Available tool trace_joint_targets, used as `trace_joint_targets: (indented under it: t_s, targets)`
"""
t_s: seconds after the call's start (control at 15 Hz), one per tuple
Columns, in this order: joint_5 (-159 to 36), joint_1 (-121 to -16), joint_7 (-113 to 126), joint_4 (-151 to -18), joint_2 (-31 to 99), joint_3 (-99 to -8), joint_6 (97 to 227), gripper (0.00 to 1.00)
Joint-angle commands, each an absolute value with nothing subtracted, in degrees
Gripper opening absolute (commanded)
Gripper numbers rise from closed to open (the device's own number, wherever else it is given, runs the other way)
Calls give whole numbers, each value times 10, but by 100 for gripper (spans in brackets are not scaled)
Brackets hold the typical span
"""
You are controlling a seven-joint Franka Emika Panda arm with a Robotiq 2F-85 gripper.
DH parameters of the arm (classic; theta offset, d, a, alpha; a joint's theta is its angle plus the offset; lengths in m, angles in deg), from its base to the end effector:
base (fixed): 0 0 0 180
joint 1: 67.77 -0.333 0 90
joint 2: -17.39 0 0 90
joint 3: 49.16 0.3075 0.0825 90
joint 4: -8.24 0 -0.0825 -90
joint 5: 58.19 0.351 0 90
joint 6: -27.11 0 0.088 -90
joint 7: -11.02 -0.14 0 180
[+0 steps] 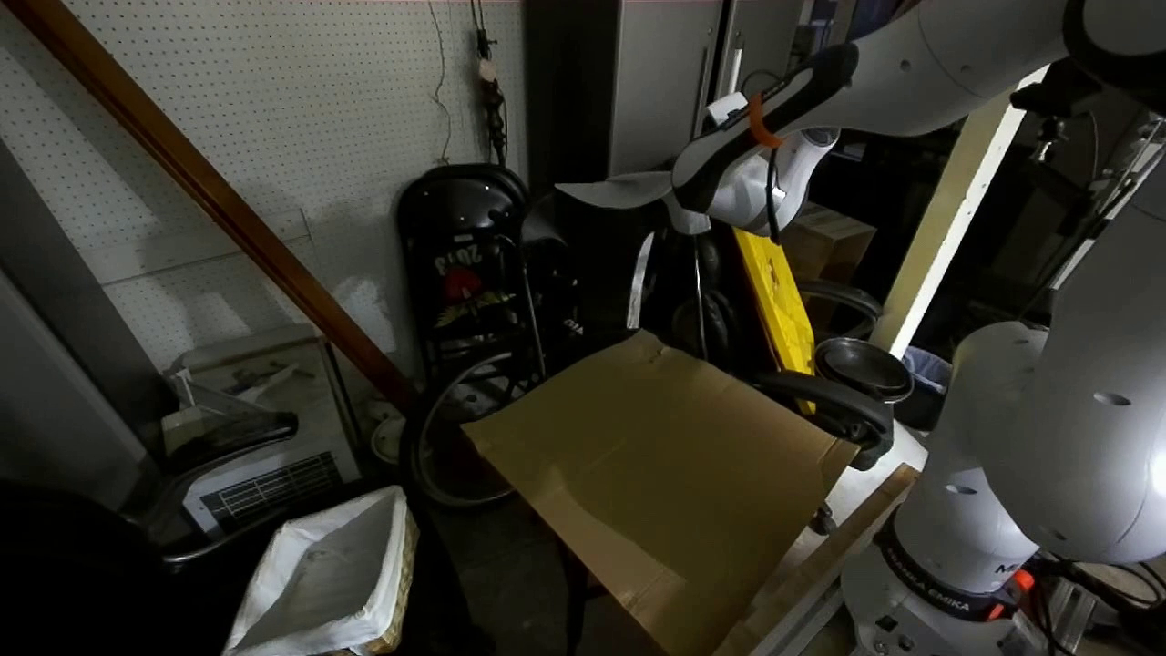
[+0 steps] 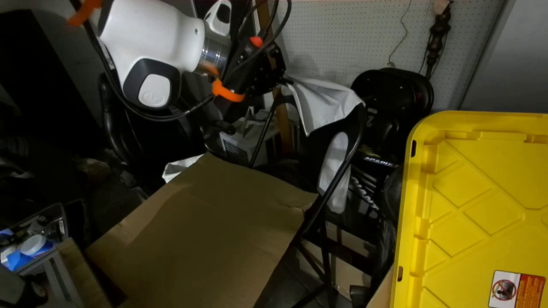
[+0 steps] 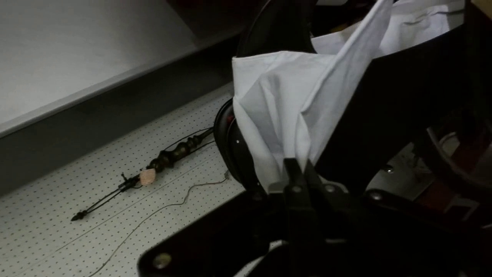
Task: Put the towel on the backrest of the chair
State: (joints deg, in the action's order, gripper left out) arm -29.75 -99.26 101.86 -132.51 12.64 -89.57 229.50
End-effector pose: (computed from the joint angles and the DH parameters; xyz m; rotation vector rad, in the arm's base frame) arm 0.4973 -0.1486 0.4506 2.0255 0.8844 0.9910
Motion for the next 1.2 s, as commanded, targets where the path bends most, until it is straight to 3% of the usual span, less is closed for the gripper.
trace_joint_targets:
  t_s: [0.0,0.67,1.0,1.07,1.13]
  targets:
    - [-297,-993,1019,-1329,126,-895,2295,2]
    - [-308,-1001,1033,-1358,111,-885,2281,0]
    - [-313,-1001,1077,-1420,107,-866,2188,0]
    - [-415,-887,994,-1439,108,-774,2163,0]
    - [-442,-868,993,-1448,100,-754,2139,0]
